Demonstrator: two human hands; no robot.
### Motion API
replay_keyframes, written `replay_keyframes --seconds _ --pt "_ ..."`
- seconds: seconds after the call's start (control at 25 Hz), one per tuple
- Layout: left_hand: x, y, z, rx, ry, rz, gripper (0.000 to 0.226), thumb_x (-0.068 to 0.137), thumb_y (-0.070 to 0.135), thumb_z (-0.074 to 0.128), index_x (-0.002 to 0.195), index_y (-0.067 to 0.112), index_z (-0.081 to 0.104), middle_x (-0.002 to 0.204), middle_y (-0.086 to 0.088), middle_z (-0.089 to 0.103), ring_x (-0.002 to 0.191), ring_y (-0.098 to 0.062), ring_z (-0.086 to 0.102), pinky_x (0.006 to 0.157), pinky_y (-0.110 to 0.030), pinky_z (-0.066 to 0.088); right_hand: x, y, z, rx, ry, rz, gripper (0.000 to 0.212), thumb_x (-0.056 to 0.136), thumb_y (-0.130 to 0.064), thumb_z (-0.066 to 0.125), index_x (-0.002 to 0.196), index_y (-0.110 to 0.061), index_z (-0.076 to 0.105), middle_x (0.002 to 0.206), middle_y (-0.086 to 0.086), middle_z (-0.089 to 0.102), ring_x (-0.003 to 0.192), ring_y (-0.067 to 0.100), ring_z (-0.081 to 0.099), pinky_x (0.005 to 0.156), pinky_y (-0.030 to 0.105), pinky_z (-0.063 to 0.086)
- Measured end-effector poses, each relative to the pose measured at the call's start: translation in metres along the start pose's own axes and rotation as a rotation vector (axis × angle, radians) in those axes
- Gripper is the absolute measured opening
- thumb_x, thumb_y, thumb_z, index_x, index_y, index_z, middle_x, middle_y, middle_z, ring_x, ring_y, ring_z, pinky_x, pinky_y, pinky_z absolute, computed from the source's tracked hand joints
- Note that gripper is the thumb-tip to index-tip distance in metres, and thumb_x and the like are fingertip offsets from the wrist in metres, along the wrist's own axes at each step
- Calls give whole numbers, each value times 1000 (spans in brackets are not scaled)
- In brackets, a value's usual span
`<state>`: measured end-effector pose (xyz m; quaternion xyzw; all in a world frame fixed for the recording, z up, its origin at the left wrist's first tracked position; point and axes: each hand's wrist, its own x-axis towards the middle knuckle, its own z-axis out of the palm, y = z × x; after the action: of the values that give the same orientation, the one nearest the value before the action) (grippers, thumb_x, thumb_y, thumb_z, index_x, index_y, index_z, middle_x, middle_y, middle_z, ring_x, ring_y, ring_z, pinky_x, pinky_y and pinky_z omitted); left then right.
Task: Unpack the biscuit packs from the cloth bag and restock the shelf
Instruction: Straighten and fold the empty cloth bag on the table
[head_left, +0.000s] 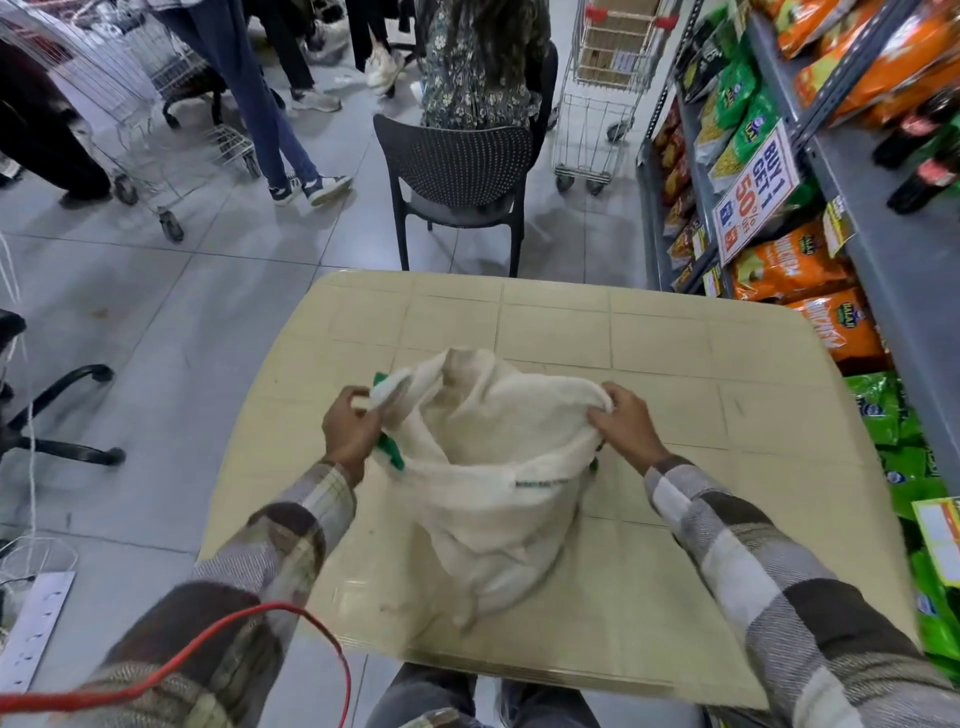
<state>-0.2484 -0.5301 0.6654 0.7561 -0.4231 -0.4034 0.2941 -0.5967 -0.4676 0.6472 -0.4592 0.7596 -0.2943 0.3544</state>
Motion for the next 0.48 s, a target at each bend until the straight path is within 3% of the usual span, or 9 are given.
replay_keyframes --seconds 0.04,0.12,0.24,0.36,0.44,0.48 --pt "4 18 -6 5 14 144 13 87 12 62 100 14 64 102 -13 65 97 -33 62 81 -40 55 -4 1 -14 88 60 5 12 82 0 57 91 -6 62 83 10 62 73 24 56 59 36 52" --pt "9 52 -13 39 46 415 28 82 -6 52 97 10 68 105 -15 62 103 -33 59 87 -40 52 -19 6 -35 252 159 0 19 81 1 57 95 -9 64 80 8 63 65 21 55 46 27 47" --pt "-1 91 -3 44 -52 678 36 79 -16 50 96 7 71 108 -16 59 103 -25 59 76 -23 51 -68 32 -29 422 211 99 15 79 -4 64 93 -8 67 75 6 66 55 19 58 39 25 45" --pt "-28 104 26 39 -261 790 34 83 -13 52 97 11 71 108 -11 60 100 -20 59 74 -26 53 -130 75 15 429 37 297 15 84 0 70 88 -14 69 84 11 72 57 11 68 46 32 55" --pt "-49 91 48 87 -434 829 33 84 -12 54 99 12 71 108 -8 61 94 -17 59 75 -22 52 -164 96 43 325 -185 398 5 85 -12 75 89 -12 71 86 9 74 66 13 69 63 38 59" --pt "-60 80 58 115 -508 837 32 84 -11 56 102 11 71 108 -8 61 91 -16 59 75 -19 51 -175 102 52 228 -261 412 14 83 -21 78 89 -10 72 85 5 75 71 13 68 69 34 58"
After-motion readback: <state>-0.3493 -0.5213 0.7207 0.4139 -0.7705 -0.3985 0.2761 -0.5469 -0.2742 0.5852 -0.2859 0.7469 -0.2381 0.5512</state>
